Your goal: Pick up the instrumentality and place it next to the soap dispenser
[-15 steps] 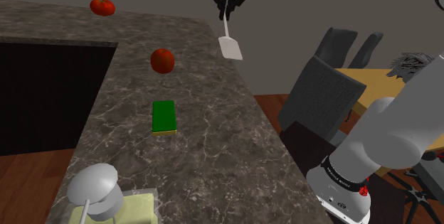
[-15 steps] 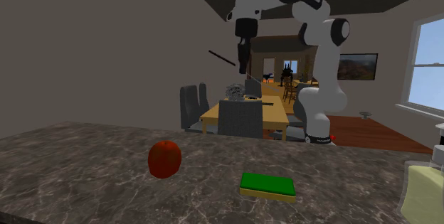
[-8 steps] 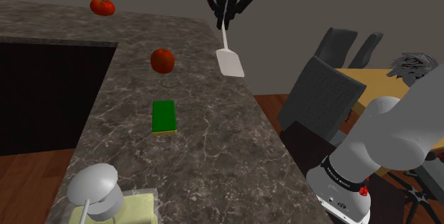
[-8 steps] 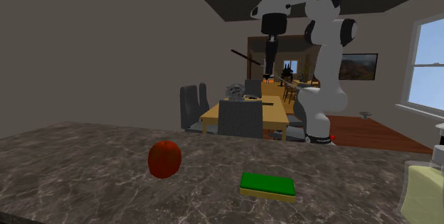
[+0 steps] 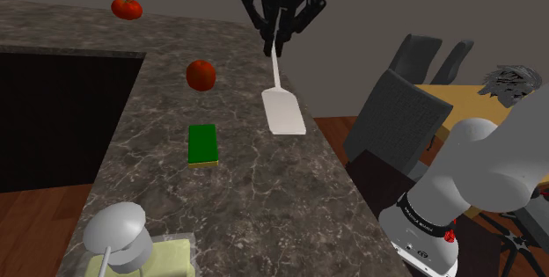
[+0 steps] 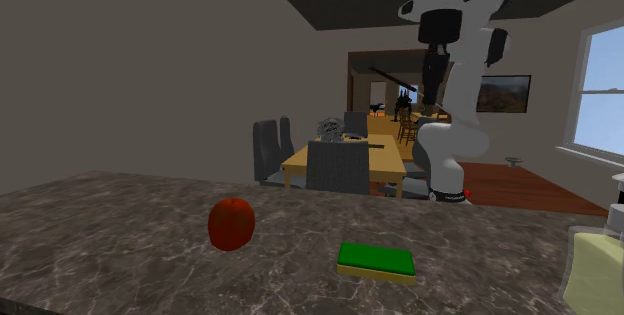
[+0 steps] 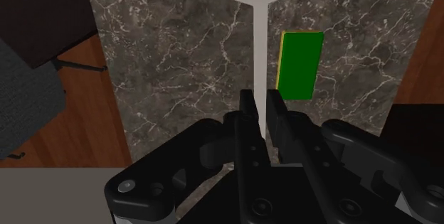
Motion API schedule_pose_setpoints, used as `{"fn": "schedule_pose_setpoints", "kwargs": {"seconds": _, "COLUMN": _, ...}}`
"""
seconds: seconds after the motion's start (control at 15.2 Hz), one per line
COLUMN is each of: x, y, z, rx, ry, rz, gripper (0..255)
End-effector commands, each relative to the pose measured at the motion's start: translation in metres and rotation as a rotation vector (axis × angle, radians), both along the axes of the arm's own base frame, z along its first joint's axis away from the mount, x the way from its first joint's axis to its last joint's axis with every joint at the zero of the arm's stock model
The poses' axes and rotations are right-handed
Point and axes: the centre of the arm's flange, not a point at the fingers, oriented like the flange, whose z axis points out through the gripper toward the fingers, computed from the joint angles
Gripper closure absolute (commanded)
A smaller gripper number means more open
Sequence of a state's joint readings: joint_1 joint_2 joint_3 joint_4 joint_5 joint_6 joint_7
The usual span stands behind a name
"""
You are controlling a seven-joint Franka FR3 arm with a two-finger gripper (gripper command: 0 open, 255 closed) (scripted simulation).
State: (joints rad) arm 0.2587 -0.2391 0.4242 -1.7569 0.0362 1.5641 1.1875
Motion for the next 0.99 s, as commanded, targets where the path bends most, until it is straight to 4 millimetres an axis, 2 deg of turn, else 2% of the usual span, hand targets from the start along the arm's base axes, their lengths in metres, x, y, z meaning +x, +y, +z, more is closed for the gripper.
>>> {"fn": "schedule_pose_setpoints", "kwargs": {"seconds": 0.0, "x": -0.018, "y": 0.017, "z": -0.001, "rx": 0.000, "ry": 0.000, "rz": -0.002, "gripper": 255}}
{"fn": "schedule_pose_setpoints", "kwargs": {"seconds": 0.73, "x": -0.118, "y": 0.124, "z": -0.001, "rx": 0.000, "ry": 0.000, "rz": -0.002, "gripper": 255}}
{"fn": "schedule_pose_setpoints", "kwargs": {"seconds": 0.92, "x": -0.118, "y": 0.124, "z": -0.017, "rx": 0.000, "ry": 0.000, "rz": -0.002, "gripper": 255}}
